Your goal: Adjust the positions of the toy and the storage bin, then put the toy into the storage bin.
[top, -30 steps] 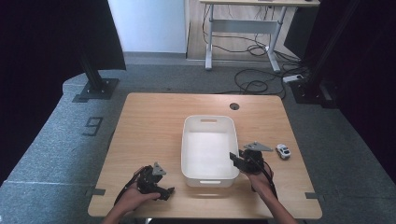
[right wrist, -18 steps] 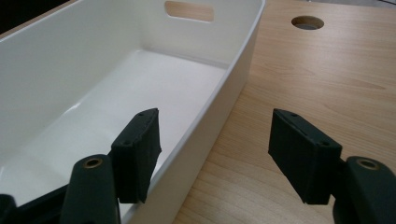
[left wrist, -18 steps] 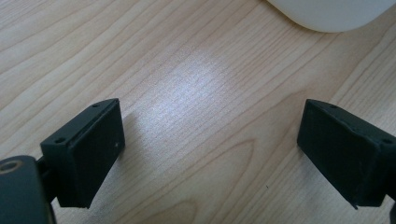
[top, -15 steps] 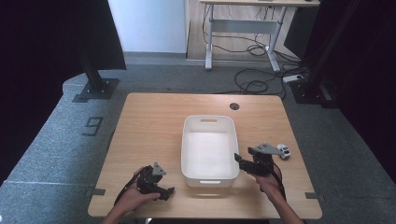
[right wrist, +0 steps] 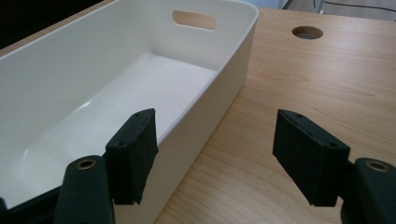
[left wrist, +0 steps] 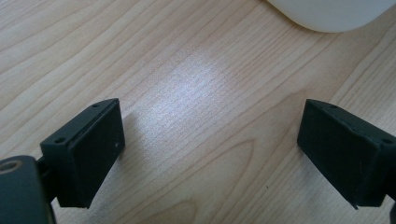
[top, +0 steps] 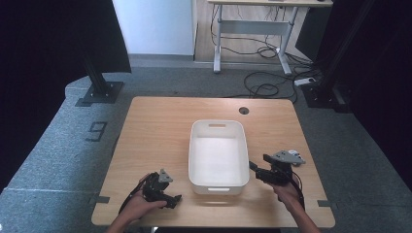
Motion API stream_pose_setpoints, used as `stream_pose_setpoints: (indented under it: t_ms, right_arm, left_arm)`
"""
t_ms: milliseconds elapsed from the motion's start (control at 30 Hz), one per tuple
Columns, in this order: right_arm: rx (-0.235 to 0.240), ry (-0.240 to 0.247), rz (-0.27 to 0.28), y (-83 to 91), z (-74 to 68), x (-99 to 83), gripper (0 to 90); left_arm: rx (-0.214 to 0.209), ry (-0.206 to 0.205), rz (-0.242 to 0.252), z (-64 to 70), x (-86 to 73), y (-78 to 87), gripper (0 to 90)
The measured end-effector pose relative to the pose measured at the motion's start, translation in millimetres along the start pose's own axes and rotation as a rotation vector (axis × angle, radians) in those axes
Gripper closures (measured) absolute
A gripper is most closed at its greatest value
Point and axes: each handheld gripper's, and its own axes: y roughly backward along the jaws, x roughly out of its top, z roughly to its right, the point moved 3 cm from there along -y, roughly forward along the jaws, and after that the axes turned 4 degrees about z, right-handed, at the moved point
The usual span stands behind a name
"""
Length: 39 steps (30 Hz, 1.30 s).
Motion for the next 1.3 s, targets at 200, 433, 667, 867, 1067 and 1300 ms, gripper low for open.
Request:
stream_pose_setpoints:
  t_ms: [200, 433, 667, 867, 1067, 1300]
  right_arm:
    - [-0.029, 0.006, -0.027, 2.6, 12.0, -3.8, 30.1]
    - [-0.055, -0.002, -0.056, 2.3, 24.8, -8.3, 29.7]
    - [-0.07, 0.001, -0.075, 1.8, 32.3, -11.6, 29.7]
    - [-0.076, 0.002, -0.084, 2.5, 36.7, -12.6, 29.7]
    - [-0.089, -0.009, -0.084, 4.2, 43.1, -12.8, 29.6]
    - [-0.108, -0.02, -0.089, 5.5, 52.6, -14.2, 29.6]
  left_arm:
    - [-0.001, 0.0, 0.0, 0.0, 0.1, -0.1, 7.7]
    - [-0.002, 0.0, 0.0, -0.1, 0.1, -0.1, 7.7]
    - [-0.001, -0.001, 0.0, -0.1, 0.2, -0.1, 7.8]
    - [-0.001, -0.001, -0.001, -0.1, 0.2, -0.1, 7.8]
    - [-0.001, -0.001, -0.001, -0.1, 0.3, -0.1, 7.8]
    - [-0.002, -0.001, -0.001, -0.1, 0.3, -0.2, 7.7]
